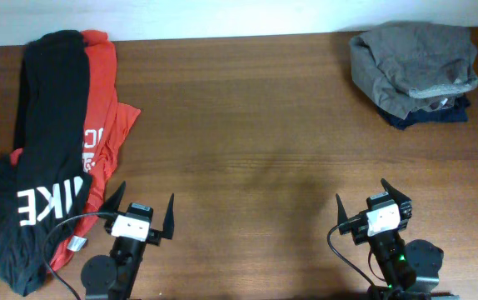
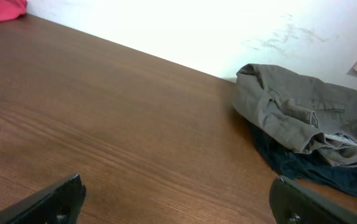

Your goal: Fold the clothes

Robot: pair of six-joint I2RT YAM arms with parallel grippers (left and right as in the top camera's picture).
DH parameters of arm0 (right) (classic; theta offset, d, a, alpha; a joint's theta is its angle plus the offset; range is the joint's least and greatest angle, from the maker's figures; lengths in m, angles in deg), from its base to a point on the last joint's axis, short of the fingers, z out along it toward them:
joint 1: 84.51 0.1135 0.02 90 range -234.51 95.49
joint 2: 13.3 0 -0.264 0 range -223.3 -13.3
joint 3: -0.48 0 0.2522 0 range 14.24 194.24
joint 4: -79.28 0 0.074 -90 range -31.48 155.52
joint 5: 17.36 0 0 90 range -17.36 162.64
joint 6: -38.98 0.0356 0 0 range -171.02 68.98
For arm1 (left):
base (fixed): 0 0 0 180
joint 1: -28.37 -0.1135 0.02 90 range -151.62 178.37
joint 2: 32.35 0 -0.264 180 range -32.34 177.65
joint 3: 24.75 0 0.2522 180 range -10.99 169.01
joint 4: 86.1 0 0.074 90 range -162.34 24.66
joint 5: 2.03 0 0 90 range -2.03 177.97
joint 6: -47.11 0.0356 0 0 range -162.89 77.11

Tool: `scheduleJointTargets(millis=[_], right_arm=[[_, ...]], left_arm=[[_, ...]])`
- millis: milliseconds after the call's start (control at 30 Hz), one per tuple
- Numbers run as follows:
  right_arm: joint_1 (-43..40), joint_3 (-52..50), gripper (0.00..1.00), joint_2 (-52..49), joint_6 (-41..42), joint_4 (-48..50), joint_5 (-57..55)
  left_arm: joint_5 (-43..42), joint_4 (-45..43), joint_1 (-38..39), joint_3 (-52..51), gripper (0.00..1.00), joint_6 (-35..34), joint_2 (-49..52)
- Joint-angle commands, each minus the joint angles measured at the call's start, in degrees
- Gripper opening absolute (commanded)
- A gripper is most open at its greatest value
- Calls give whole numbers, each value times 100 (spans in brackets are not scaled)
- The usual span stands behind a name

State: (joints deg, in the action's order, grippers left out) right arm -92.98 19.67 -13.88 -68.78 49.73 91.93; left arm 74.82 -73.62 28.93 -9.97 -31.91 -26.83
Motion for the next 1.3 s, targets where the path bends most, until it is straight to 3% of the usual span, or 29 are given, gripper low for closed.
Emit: scheduleJointTargets(millis=[0,1267], right_arm=[[7,-39,99,37,70,0,-50],[7,-39,99,37,70,0,-50]], left_arm=[[-76,474,-37,-55,99,302,-400],[-103,479,-212,-50,99,238,-518]])
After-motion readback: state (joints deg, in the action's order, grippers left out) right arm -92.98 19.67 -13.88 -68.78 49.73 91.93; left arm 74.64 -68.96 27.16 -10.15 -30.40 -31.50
